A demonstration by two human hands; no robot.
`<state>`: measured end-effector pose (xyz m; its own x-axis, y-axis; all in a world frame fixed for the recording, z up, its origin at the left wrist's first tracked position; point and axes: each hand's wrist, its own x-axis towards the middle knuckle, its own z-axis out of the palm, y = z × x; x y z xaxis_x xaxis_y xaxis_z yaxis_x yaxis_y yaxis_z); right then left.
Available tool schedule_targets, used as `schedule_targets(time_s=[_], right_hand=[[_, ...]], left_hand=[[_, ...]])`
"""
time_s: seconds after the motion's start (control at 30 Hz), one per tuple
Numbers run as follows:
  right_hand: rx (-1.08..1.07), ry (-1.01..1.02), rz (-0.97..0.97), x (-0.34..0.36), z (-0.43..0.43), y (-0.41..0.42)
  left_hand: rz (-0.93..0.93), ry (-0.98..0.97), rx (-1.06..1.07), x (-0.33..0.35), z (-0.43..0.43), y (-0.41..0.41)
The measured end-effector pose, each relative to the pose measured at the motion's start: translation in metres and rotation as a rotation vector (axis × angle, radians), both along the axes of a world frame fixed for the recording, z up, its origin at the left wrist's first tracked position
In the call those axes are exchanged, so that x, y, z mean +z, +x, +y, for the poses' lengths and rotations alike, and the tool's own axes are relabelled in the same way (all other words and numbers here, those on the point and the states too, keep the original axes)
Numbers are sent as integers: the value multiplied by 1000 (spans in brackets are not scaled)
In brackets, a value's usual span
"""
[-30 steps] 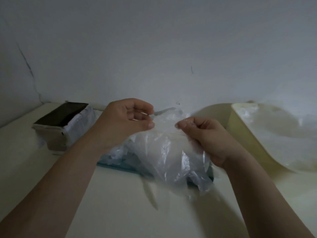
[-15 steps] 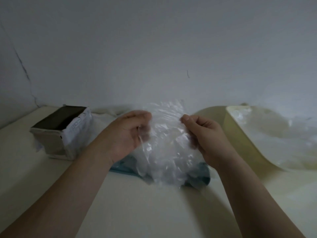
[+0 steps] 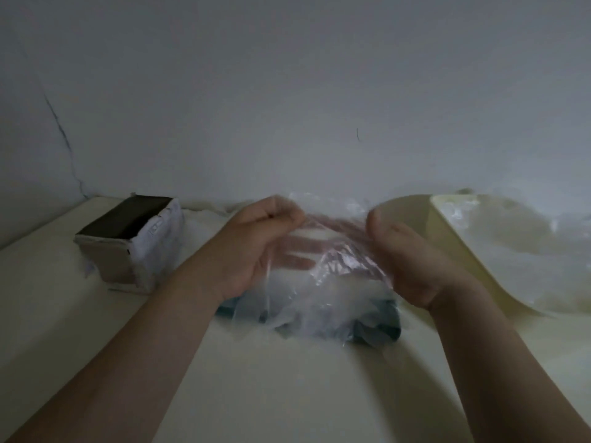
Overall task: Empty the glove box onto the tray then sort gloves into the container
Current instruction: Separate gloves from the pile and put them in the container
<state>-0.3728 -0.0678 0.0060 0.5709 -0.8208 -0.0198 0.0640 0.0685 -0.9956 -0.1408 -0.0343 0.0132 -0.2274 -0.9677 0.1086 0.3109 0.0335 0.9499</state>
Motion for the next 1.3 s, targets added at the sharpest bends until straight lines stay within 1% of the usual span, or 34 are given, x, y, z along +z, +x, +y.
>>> schedule_targets(time_s=[0.03, 0.13, 0.17, 0.2, 0.23, 0.27, 0.3, 0.33, 0.37, 0.4, 0.47, 0.5, 0.53, 0.6, 0.67, 0.7, 0.77, 0.8, 0.87, 0.93, 1.03, 1.1, 1.17, 1.23, 1.3], right_hand=[[2, 8, -42, -1, 1, 2], [-186, 52, -51, -3, -1, 3], [-236, 32, -38, -5, -5, 1], [-260, 2, -9, -6, -8, -1], [-260, -39, 34, -6, -10, -4], [-228, -81, 81, -7, -10, -8], [-171, -134, 143, -5, -8, -12], [-110, -191, 230, -3, -5, -14], [-45, -254, 321, -1, -2, -15], [12, -302, 409, 1, 1, -14], [88, -334, 552, 6, 5, -10], [113, -344, 617, 9, 7, -8], [134, -358, 680, 11, 9, -7], [177, -369, 752, 15, 11, -6], [208, -377, 770, 19, 14, -7], [221, -397, 776, 21, 15, -9], [226, -453, 757, 25, 16, -11], [210, -471, 719, 26, 17, -12], [138, -466, 594, 25, 15, -13], [62, -501, 501, 26, 14, -12], [-2, -635, 467, 30, 17, -10], [-38, -710, 460, 35, 22, -10], [-55, -742, 445, 39, 27, -10], [-31, -730, 413, 39, 29, -8], [1, -694, 382, 34, 27, -6]], left_hand=[[-24, -16, 32, -2, -1, -5], [-39, -34, 200, -10, -8, -12], [-113, -84, 256, -16, -12, -12], [-303, -176, 329, -28, -18, -7], [-558, -279, 378, -41, -29, -3], [-844, -354, 349, -53, -36, -1], [-1092, -386, 279, -64, -44, 1], [-1243, -351, 208, -73, -49, 2], [-1296, -302, 152, -79, -51, 3], [-1305, -308, 113, -84, -49, 4], [-1348, -439, 122, -86, -42, 5], [-1368, -519, 169, -85, -41, 6], [-1353, -576, 220, -84, -38, 8], [-1325, -606, 275, -82, -38, 7], [-1362, -611, 257, -79, -39, 7], [-1351, -623, 248, -78, -39, 7], [-1267, -652, 287, -71, -36, 8], [-1176, -639, 323, -65, -36, 8], [-974, -536, 384, -49, -34, 12], [-825, -412, 419, -32, -28, 16], [-621, -287, 387, -20, -24, 22], [-530, -188, 358, -16, -20, 21], [-493, -114, 338, -14, -16, 16], [-423, -82, 277, -13, -12, 9], [-291, -44, 188, -15, -12, 4]])
